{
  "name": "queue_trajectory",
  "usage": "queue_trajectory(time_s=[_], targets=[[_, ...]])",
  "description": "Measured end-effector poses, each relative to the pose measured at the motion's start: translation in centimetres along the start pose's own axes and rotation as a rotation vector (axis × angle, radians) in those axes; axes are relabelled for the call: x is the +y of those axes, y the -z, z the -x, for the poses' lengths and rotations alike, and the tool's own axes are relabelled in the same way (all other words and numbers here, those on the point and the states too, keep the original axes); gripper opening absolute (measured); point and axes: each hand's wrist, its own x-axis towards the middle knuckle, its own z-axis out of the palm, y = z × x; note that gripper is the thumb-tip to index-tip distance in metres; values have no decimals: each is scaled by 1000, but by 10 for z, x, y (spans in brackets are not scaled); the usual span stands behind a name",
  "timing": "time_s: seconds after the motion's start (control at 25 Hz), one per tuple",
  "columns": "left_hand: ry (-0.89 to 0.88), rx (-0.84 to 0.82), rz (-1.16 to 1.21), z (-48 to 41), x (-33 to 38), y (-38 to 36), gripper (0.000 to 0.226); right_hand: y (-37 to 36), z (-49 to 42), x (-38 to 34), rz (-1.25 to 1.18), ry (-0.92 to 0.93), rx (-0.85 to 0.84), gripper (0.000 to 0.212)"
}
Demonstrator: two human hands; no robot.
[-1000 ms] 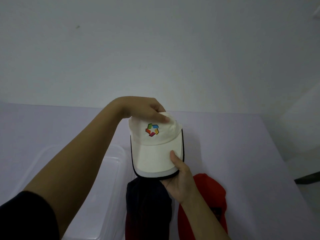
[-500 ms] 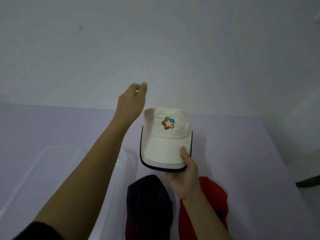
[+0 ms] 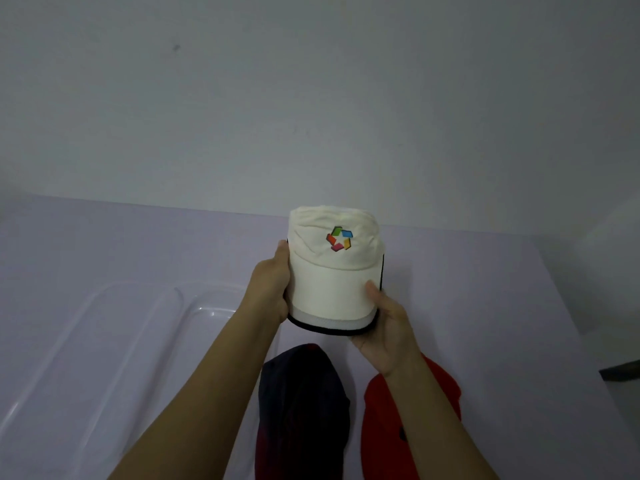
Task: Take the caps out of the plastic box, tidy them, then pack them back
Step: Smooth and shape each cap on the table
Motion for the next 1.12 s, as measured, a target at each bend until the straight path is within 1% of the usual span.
queue_trajectory(time_s=[0.08,0.16,0.24,0.28,0.36,0.44,0.48,0.56,0.64,0.72,0.76,0.84,0.88,0.92,0.96,1.0,1.04,1.12], targets=[[-31,0,-69,2,-3,-4,41,1,-8,-16,38,-36,91,58],[-13,-16,-48,1,-7,-10,43,-3,-20,-26,146,-57,138,56],[76,-50,87,-4,-10,-16,44,-10,-35,-24,193,-72,178,54],[136,-90,173,-7,-13,-20,43,-15,-40,-18,174,-81,197,53],[245,-192,328,-13,-20,-26,32,-18,-48,-4,76,-95,216,49],[328,-226,423,-16,-27,-29,19,-14,-54,9,-24,-120,210,45],[345,-225,435,-22,-31,-28,18,-10,-57,13,-38,-131,208,45],[327,-181,344,-39,-35,-20,27,2,-68,17,49,-132,260,48],[263,-95,206,-65,-45,-12,41,20,-82,20,268,-91,360,53],[232,-24,99,-79,-53,-7,41,37,-94,25,443,-61,447,59],[229,3,55,-79,-53,-7,41,44,-98,28,496,-54,472,65],[248,31,-9,-85,-60,-8,45,59,-103,33,554,-86,431,83],[254,42,-42,-90,-65,-8,47,68,-105,35,574,-110,389,85],[269,52,-75,-96,-72,-7,50,74,-105,37,597,-129,353,80],[277,53,-108,-106,-80,-5,54,80,-105,38,620,-146,323,69],[280,66,-145,-117,-88,-4,56,86,-105,40,638,-161,311,60],[271,84,-201,-125,-96,-3,57,92,-106,42,656,-168,310,55],[232,137,-319,-125,-99,-6,56,98,-107,45,731,-148,313,59]])
